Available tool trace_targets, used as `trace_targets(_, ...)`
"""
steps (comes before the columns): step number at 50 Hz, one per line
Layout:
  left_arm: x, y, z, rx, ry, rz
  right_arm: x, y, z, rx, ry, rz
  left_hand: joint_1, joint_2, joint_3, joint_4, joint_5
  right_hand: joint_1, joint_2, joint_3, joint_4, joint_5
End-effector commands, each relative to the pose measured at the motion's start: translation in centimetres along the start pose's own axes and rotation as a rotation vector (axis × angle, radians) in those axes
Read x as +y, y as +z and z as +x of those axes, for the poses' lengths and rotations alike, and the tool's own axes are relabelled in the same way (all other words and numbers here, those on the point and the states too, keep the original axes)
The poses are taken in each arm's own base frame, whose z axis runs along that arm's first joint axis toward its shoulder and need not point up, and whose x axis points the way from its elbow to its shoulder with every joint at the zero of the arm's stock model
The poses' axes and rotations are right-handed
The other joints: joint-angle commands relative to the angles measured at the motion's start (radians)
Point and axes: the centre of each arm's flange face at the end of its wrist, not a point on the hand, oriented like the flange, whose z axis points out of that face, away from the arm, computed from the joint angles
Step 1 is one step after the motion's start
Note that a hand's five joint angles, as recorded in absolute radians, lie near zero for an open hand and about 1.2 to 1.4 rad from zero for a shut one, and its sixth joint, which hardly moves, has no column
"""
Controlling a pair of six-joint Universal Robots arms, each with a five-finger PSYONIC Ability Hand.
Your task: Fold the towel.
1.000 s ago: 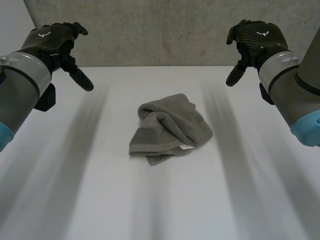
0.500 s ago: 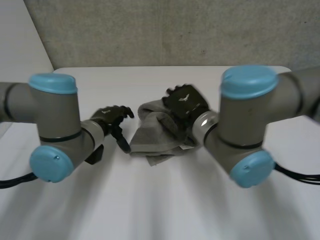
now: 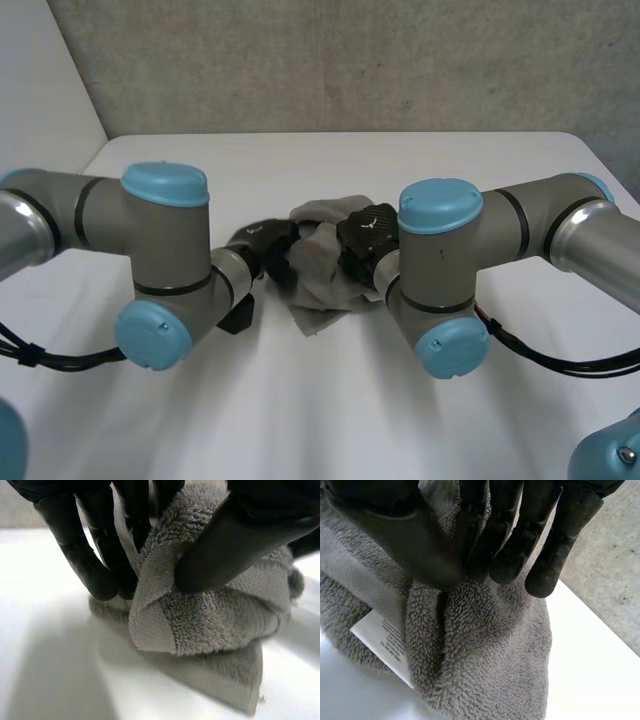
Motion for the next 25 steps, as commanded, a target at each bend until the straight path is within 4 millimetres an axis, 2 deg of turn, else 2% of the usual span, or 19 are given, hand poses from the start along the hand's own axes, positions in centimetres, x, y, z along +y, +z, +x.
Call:
trace_targets(1, -5.8, -3.9, 1.8, 0.004, 0.013, 0.172, -4.2, -2.2, 2.6, 0.018, 0.029, 0.093, -0.006, -0.079, -0.138, -0.112, -0.243, 0.200, 0.069, 0.070, 0.067, 0.095)
trace_targets(2, -8.0, -5.3, 2.2, 0.016, 0.015, 0.236, -6.3, -3.5, 3.6, 0.027, 0.052, 0.145, -0.006, -0.079, -0.138, -0.112, -0.243, 0.200, 0.069, 0.070, 0.067, 0.095)
trace_targets(3, -8.0, -5.3, 2.2, 0.016, 0.015, 0.237, -6.3, -3.6, 3.6, 0.027, 0.052, 0.146, -0.006, -0.079, -0.138, -0.112, -0.243, 0.200, 0.069, 0.070, 0.067, 0.095)
trace_targets(5, -12.7, -8.7, 3.3, 0.047, 0.023, 0.391, -10.2, -6.2, 5.4, 0.043, 0.139, 0.257, -0.006, -0.079, -0.138, -0.112, -0.243, 0.200, 0.069, 0.070, 0.067, 0.095)
trace_targets(6, -12.7, -8.8, 3.3, 0.048, 0.023, 0.391, -10.2, -6.2, 5.4, 0.043, 0.139, 0.258, -0.006, -0.079, -0.138, -0.112, -0.243, 0.200, 0.069, 0.070, 0.067, 0.095)
trace_targets(8, -17.1, -12.7, 4.2, 0.074, 0.028, 0.534, -13.5, -8.7, 7.1, 0.054, 0.216, 0.361, -0.006, -0.079, -0.138, -0.112, -0.243, 0.200, 0.069, 0.070, 0.067, 0.095)
trace_targets(9, -17.1, -12.7, 4.2, 0.074, 0.028, 0.535, -13.5, -8.7, 7.1, 0.054, 0.216, 0.361, -0.006, -0.079, -0.138, -0.112, -0.243, 0.200, 0.069, 0.070, 0.067, 0.095)
trace_targets(11, -20.4, -15.9, 4.2, 0.073, 0.027, 0.636, -16.2, -11.1, 9.1, 0.085, 0.248, 0.450, -0.006, -0.079, -0.138, -0.112, -0.243, 0.200, 0.069, 0.070, 0.067, 0.095)
trace_targets(12, -20.5, -15.9, 4.2, 0.073, 0.027, 0.636, -16.2, -11.2, 9.1, 0.085, 0.249, 0.451, -0.006, -0.079, -0.138, -0.112, -0.243, 0.200, 0.069, 0.070, 0.067, 0.095)
trace_targets(14, -22.4, -17.4, 3.1, 0.037, 0.028, 0.683, -17.0, -12.7, 10.7, 0.123, 0.242, 0.470, -0.006, -0.079, -0.138, -0.112, -0.243, 0.014, -0.116, -0.116, -0.119, -0.091)
trace_targets(17, -22.6, -17.4, 2.7, 0.021, 0.031, 0.677, -16.7, -12.8, 11.0, 0.126, 0.236, 0.445, -0.006, -0.079, -0.138, -0.112, -0.243, -0.060, -0.191, -0.191, -0.194, -0.165)
trace_targets(19, -21.9, -16.9, 2.4, 0.000, 0.046, 0.629, -15.6, -12.5, 10.7, 0.112, 0.225, 0.377, -0.006, -0.079, -0.138, -0.112, -0.243, -0.230, -0.360, -0.360, -0.363, -0.334)
trace_targets(20, -21.9, -16.9, 2.4, 0.000, 0.046, 0.629, -15.6, -12.5, 10.7, 0.112, 0.225, 0.376, -0.006, -0.079, -0.138, -0.112, -0.243, -0.230, -0.361, -0.361, -0.364, -0.335)
trace_targets(22, -19.7, -14.5, 1.7, -0.025, 0.068, 0.528, -13.8, -11.4, 10.4, 0.103, 0.218, 0.299, -0.006, -0.079, -0.138, -0.112, -0.243, -0.336, -0.466, -0.466, -0.469, -0.441)
trace_targets(23, -19.7, -14.5, 1.7, -0.025, 0.068, 0.527, -13.8, -11.4, 10.4, 0.103, 0.218, 0.299, -0.006, -0.079, -0.138, -0.112, -0.243, -0.336, -0.467, -0.466, -0.470, -0.441)
trace_targets(24, -18.3, -12.8, 1.2, -0.042, 0.085, 0.464, -12.8, -10.9, 10.4, 0.105, 0.215, 0.266, -0.006, -0.079, -0.138, -0.112, -0.243, -0.447, -0.577, -0.577, -0.580, -0.551)
trace_targets(25, -18.3, -12.8, 1.2, -0.043, 0.085, 0.464, -12.8, -10.9, 10.4, 0.105, 0.215, 0.266, -0.006, -0.079, -0.138, -0.112, -0.243, -0.448, -0.578, -0.578, -0.581, -0.553)
